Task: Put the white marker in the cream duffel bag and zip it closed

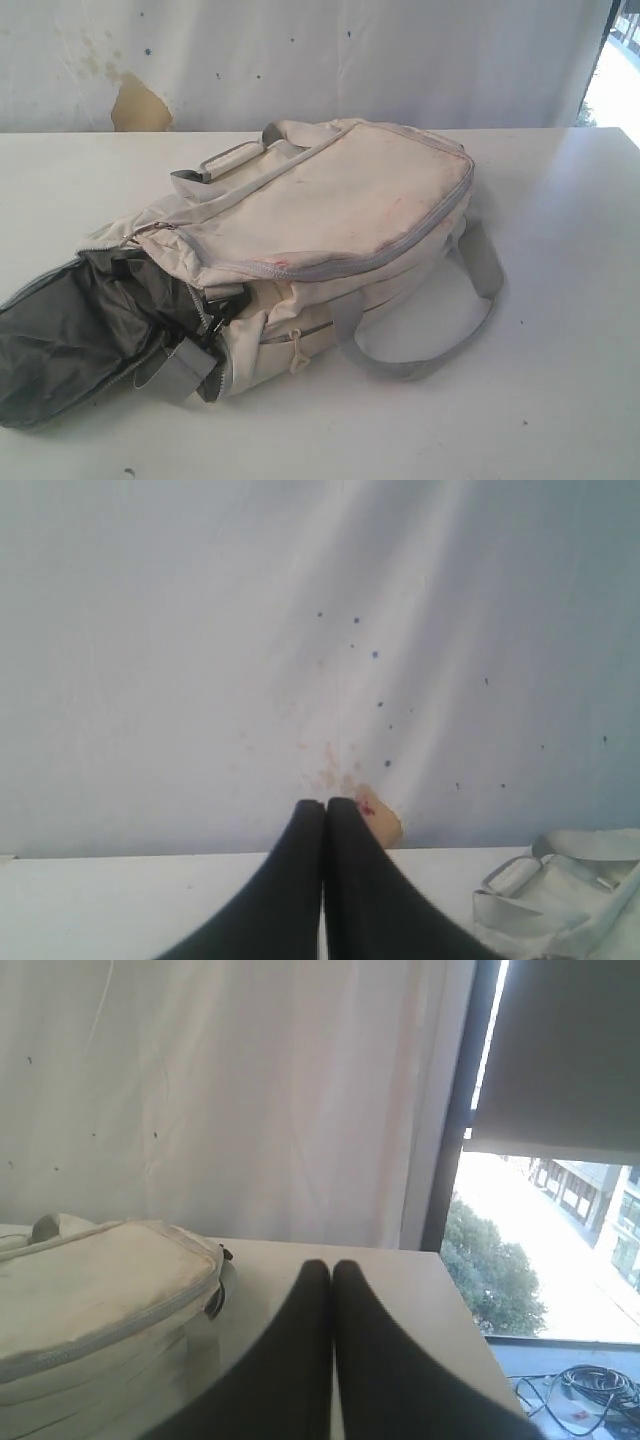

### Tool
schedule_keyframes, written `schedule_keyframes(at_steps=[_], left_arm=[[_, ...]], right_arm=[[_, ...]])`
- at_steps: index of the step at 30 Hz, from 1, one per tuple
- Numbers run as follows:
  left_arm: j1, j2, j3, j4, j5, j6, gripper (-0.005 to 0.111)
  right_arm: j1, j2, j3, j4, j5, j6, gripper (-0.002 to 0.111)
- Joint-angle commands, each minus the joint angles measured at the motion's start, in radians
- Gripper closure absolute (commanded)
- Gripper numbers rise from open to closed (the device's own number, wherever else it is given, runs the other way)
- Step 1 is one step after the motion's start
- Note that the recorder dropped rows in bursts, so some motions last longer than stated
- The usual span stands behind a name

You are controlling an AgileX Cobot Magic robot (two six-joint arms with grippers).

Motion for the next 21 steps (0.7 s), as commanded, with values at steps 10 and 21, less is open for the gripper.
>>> schedule_keyframes(at_steps=[10, 21], left_arm=[[-0.004, -0.002, 0.357, -0.004, -0.385, -0.011, 0.107], [-0.004, -0.002, 0.392, -0.030, -0.302, -0.011, 0.107]], right_arm=[[-0.004, -0.005, 0.392, -0.011, -0.414, 0.007, 0.108], [-0.004, -0.005, 0.512, -0.007, -0.467, 0.009, 0.108]])
